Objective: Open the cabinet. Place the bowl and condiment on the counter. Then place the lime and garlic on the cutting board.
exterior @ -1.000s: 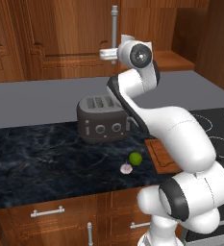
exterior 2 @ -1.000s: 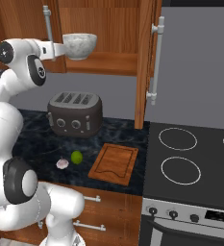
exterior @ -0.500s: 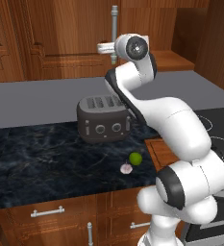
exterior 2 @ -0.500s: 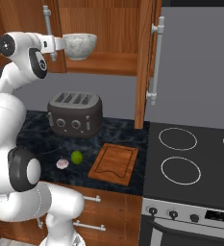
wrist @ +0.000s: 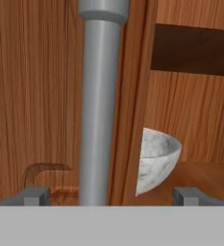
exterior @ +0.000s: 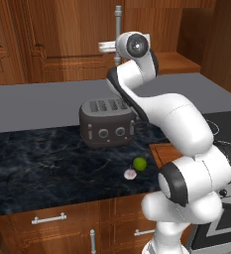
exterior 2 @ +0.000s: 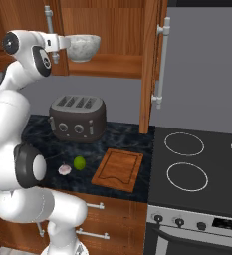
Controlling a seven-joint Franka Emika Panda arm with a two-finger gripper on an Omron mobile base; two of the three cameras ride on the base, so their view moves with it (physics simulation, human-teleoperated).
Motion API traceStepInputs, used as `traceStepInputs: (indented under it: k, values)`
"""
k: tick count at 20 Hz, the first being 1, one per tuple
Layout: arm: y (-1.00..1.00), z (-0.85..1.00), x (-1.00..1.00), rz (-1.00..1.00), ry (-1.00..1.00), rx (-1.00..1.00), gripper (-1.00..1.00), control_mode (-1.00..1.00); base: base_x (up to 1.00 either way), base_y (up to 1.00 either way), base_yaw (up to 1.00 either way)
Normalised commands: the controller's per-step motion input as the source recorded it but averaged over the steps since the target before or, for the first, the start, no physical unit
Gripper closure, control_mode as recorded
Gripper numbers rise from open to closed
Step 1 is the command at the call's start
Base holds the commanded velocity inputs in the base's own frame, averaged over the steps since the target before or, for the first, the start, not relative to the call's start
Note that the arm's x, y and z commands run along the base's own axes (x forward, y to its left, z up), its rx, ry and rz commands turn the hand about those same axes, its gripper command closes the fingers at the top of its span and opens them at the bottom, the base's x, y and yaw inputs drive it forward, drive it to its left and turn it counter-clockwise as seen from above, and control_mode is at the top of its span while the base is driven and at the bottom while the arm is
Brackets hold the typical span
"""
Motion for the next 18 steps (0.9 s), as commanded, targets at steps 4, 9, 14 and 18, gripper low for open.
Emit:
traceStepInputs:
  k: [4, 9, 14, 18]
  values:
    - [0.16, 0.0, 0.22, 0.0, 0.0, 0.0, -1.0, -1.0, 0.0, 0.0, 0.0]
    - [0.13, 0.0, 0.19, 0.0, 0.0, 0.0, -1.0, -1.0, 0.0, 0.0, 0.0]
    - [0.06, 0.0, 0.24, 0.0, 0.0, 0.0, 1.0, -1.0, 0.0, 0.0, 0.0]
    - [0.03, 0.0, 0.2, 0.0, 0.0, 0.0, 1.0, -1.0, 0.0, 0.0, 0.0]
